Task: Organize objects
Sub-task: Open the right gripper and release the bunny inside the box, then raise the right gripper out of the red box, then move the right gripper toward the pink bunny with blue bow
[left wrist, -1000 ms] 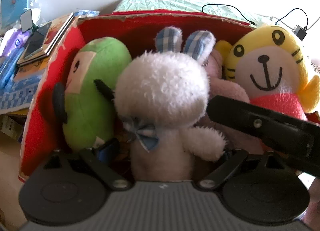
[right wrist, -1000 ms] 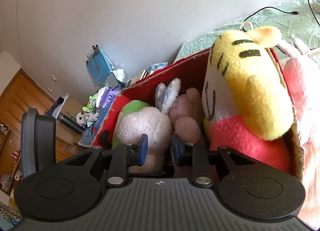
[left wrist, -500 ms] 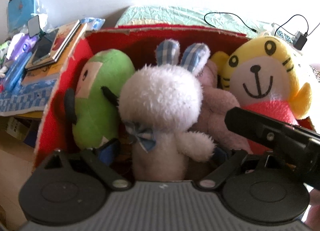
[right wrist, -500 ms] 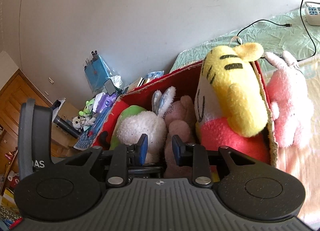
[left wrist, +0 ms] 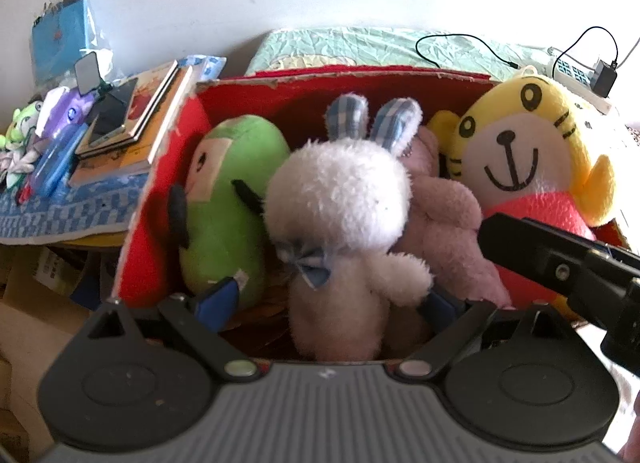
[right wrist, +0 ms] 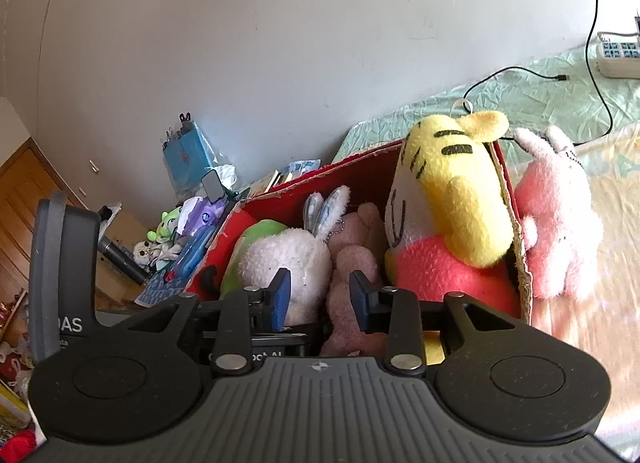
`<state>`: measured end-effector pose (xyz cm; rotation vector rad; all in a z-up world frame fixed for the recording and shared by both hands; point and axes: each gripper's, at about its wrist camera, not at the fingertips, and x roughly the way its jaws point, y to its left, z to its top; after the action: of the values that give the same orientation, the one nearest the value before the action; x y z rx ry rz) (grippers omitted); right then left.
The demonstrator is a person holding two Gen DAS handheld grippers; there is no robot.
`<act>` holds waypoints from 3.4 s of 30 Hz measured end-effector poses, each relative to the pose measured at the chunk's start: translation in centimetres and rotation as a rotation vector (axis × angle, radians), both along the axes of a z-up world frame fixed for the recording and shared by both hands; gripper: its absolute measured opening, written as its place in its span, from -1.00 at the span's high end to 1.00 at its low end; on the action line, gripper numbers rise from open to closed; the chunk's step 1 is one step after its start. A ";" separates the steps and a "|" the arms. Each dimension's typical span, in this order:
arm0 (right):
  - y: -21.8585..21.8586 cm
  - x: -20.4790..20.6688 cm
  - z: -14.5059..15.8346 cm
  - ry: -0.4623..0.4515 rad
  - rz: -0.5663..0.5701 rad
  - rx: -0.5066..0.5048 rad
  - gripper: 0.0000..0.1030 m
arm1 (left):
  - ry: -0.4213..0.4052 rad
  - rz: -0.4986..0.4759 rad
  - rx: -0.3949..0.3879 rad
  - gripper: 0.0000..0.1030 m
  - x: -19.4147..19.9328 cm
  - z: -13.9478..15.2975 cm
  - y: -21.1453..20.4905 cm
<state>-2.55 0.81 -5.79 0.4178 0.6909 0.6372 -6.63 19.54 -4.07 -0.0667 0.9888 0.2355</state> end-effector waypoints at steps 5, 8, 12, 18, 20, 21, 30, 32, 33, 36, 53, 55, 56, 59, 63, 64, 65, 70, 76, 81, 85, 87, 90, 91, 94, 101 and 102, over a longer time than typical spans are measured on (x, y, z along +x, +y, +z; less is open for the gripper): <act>-0.1 -0.7 0.3 -0.018 -0.018 -0.007 0.25 | -0.018 0.006 0.015 -0.84 -0.7 0.7 0.1; -0.3 -1.2 0.5 -0.018 -0.029 -0.002 0.25 | -0.029 0.005 0.007 -0.84 -1.3 1.3 0.1; -0.8 -1.8 0.6 -0.009 -0.038 0.009 0.25 | -0.041 0.001 0.007 -0.84 -2.0 2.0 -0.3; -1.6 -2.7 0.9 -0.020 -0.052 0.020 0.25 | -0.063 -0.009 0.025 -0.83 -2.9 3.0 -1.2; -1.9 -2.9 1.0 -0.018 -0.053 0.028 0.25 | -0.068 -0.008 0.023 -0.83 -3.2 3.2 -1.3; -2.0 -2.9 1.0 -0.016 -0.052 0.031 0.25 | -0.070 -0.005 0.025 -0.83 -3.3 3.3 -1.5; -3.6 -2.8 1.3 0.002 0.018 0.065 0.25 | -0.075 0.045 0.028 -0.82 -4.4 4.1 -3.0; -4.2 -2.7 1.3 0.012 0.037 0.074 0.24 | -0.073 0.058 0.034 -0.82 -4.6 4.3 -3.7; -4.5 -2.6 1.3 0.017 0.049 0.077 0.24 | -0.072 0.067 0.037 -0.82 -4.8 4.3 -4.1; -5.4 -2.6 1.3 0.029 0.079 0.081 0.25 | -0.060 0.091 0.029 -0.82 -5.1 4.2 -5.0; -11.5 -2.5 0.4 0.074 0.184 0.078 0.25 | 0.000 0.151 0.017 -0.83 -5.3 2.2 -12.7; -12.4 -2.2 0.2 0.079 0.180 0.072 0.25 | 0.006 0.147 0.013 -0.83 -4.9 1.9 -13.7; -13.0 -2.1 0.1 0.082 0.178 0.069 0.25 | 0.009 0.144 0.011 -0.83 -4.7 1.7 -14.2; -14.5 -1.6 -0.5 0.094 0.165 0.064 0.25 | 0.021 0.130 0.002 -0.83 -3.9 0.9 -15.8; -16.6 -1.0 -1.4 0.122 0.146 0.060 0.25 | 0.041 0.101 -0.006 -0.83 -3.0 -0.4 -17.9; -17.0 -0.8 -1.7 0.131 0.141 0.060 0.25 | 0.048 0.094 -0.007 -0.83 -2.8 -0.7 -18.4; -17.5 -0.6 -2.0 0.142 0.135 0.060 0.25 | 0.053 0.088 -0.010 -0.83 -2.6 -1.0 -18.8; -18.8 0.2 -3.6 0.188 0.114 0.055 0.25 | 0.067 0.050 -0.032 -0.83 -1.6 -2.6 -20.4; -19.0 2.0 -5.0 0.198 0.095 0.026 0.24 | 0.092 0.001 -0.054 -0.83 -0.6 -4.5 -21.2; -18.4 4.7 -5.5 0.178 0.083 -0.013 0.24 | 0.088 -0.023 -0.053 -0.83 -0.2 -5.6 -20.9; -17.2 7.2 -4.6 0.104 0.063 -0.042 0.24 | 0.085 -0.040 -0.056 -0.83 -0.5 -6.1 -20.5; -16.4 8.5 -3.9 0.060 0.054 -0.040 0.24 | 0.084 -0.045 -0.063 -0.83 -0.5 -6.3 -20.0; -15.0 10.3 -3.2 -0.015 0.030 -0.052 0.25 | 0.074 -0.062 -0.084 -0.83 -0.7 -6.3 -19.5; -14.5 10.7 -3.0 -0.045 0.016 -0.071 0.25 | 0.072 -0.070 -0.084 -0.83 -0.7 -6.3 -19.5; -12.6 11.9 -3.3 -0.108 -0.006 -0.173 0.25 | 0.066 -0.086 -0.085 -0.83 -0.8 -6.4 -19.2; -9.6 11.2 -5.2 -0.192 0.020 -0.386 -0.01 | 0.067 -0.107 -0.110 -0.83 -0.5 -6.6 -18.6; -9.7 10.8 -5.5 -0.208 0.021 -0.408 -0.02 | 0.063 -0.109 -0.116 -0.83 -0.4 -6.6 -18.5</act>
<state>8.30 -8.91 -11.28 -0.0337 0.6075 0.5335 -7.02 1.02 -10.64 -0.1120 1.0656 0.0808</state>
